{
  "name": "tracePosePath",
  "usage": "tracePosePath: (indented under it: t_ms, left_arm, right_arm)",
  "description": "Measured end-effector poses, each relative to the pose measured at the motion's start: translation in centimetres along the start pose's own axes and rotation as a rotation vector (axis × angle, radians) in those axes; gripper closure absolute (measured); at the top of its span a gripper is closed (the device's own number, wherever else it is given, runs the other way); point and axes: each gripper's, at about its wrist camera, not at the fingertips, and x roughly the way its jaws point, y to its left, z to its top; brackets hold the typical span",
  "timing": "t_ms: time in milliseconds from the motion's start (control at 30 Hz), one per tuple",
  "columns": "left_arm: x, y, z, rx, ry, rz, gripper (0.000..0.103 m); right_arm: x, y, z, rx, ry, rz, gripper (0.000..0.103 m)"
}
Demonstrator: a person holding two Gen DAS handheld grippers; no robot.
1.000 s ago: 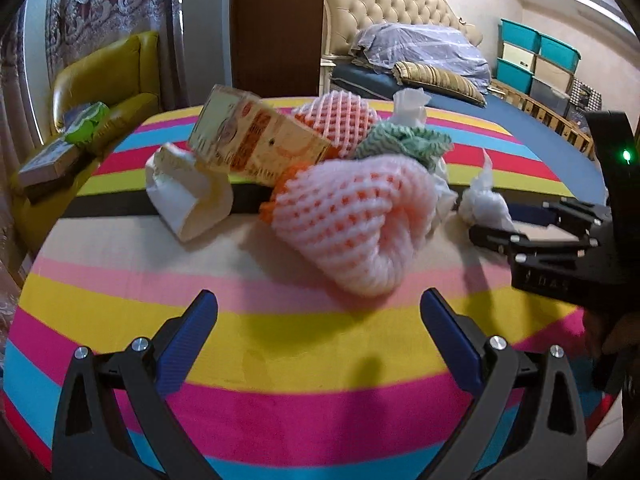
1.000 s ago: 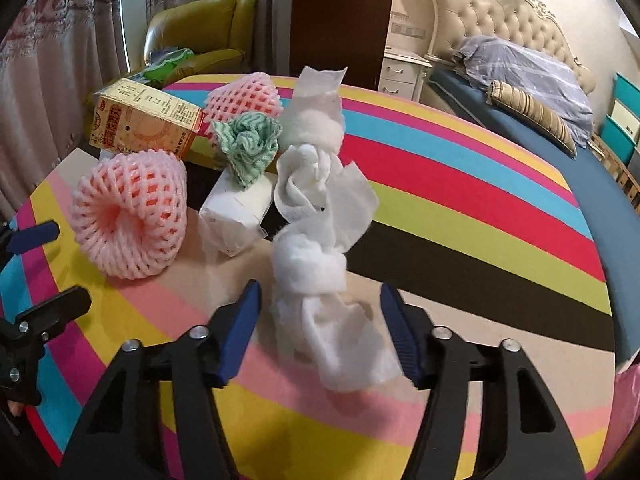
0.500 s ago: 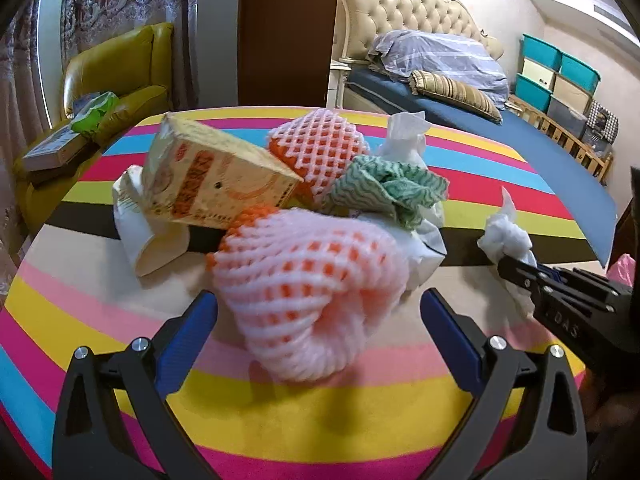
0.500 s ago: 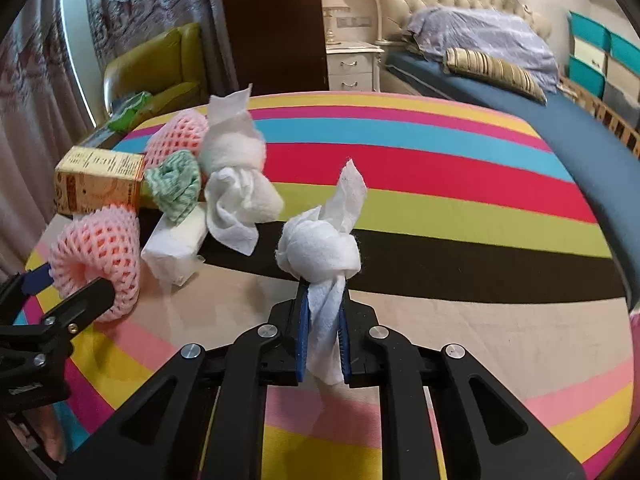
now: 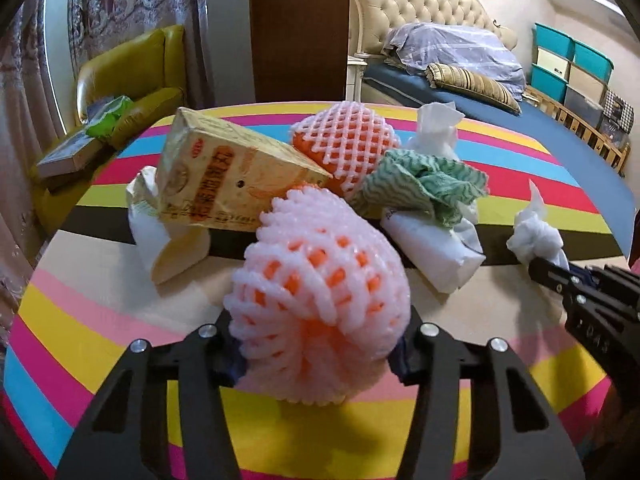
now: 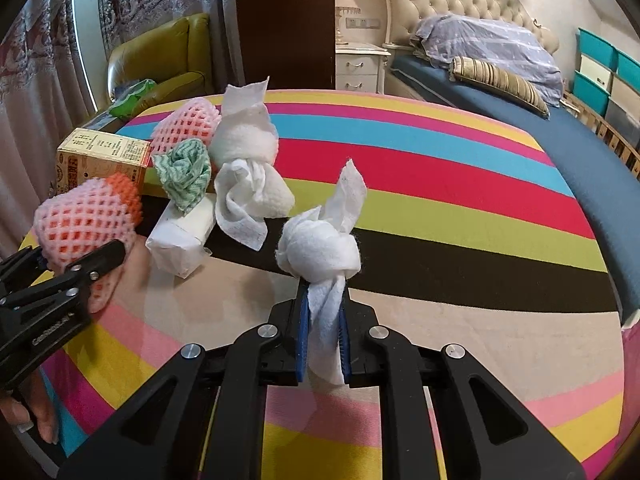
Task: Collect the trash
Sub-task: 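Grasp the pink foam fruit net with the left tool while the right tool grasps a tissue, then carry the foam net and tissue over the pink bin with both tools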
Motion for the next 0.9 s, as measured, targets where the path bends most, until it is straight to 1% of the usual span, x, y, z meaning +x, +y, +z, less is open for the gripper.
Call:
tracePosePath:
  t_ms: [167,300,600,667,767,833,900]
  left_arm:
    - [-0.1,0.8,-0.5,-0.033,0.003,-0.031,0.053]
    - [0.0,1.0,-1.1,-0.031,0.010,-0.034,0.053]
    - [0.0,0.5,-1.3,-0.018,0.016,-0.021,0.053]
    - [-0.1,0.5,-1.2,-0.019,0.011,-0.022,0.053]
    - [-0.6,0.4,-1.4,-0.016,0.004,-0.023,0.053]
    - [-1.2,0.3,-1.8,-0.009,-0.007,-0.037,0.053]
    - [-2.1,-0.1,-2.5,0.005,-0.022,-0.052,0.053]
  right_arm:
    - [0.1,0.2,-0.2,-0.007,0.004,-0.003,0.090]
    - [0.1,0.3,-0.1,-0.008,0.005,-0.005,0.090]
    - [0.3,0.3,-0.2,-0.001,0.015,0.003,0.090]
    - [0.4,0.5,-0.3,-0.008,0.022,-0.007,0.090]
    - [0.0,1.1,-0.8,-0.040,0.026,-0.038,0.090]
    - [-0.6,1.1,-1.4,-0.037,0.021,-0.036,0.090]
    - [-1.7,0.9,-2.2,-0.021,-0.004,-0.029,0.090]
